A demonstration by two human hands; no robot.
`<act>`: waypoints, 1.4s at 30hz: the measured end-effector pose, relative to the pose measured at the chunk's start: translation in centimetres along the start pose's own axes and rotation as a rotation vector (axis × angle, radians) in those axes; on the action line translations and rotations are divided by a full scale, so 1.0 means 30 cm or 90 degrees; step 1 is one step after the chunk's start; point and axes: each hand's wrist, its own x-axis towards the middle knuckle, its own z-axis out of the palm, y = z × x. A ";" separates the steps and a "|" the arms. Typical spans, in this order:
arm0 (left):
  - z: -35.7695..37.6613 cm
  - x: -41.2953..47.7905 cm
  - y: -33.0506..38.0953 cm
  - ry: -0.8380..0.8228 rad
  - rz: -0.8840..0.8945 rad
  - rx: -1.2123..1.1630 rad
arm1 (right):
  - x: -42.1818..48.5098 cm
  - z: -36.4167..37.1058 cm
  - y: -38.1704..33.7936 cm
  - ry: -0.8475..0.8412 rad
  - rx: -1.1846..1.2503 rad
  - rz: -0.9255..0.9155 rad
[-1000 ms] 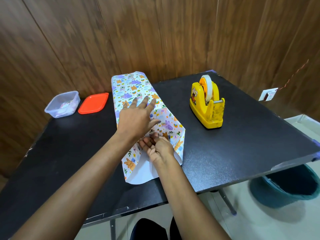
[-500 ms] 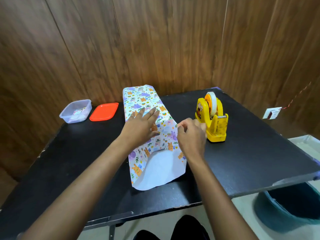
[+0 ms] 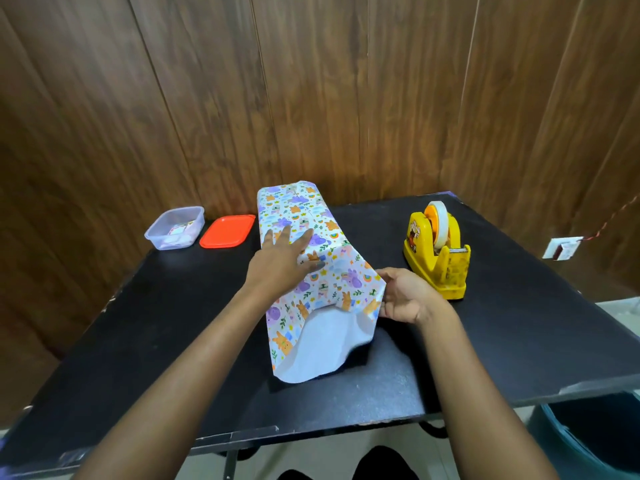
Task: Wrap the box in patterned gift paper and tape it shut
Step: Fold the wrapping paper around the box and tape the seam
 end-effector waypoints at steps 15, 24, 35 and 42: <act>0.142 -0.185 0.017 0.261 -0.074 -0.955 | -0.156 0.154 -0.224 -0.235 -0.053 -0.305; 0.152 -0.219 0.107 0.151 -0.187 -1.347 | -0.250 0.257 -0.317 -0.244 -0.379 -0.315; 0.220 -0.229 -0.056 0.006 -0.338 -1.193 | -0.192 0.230 -0.192 -0.171 -0.611 -0.333; 0.057 -0.211 -0.145 0.213 -0.265 -0.760 | -0.151 0.192 -0.186 -0.092 -0.919 -0.407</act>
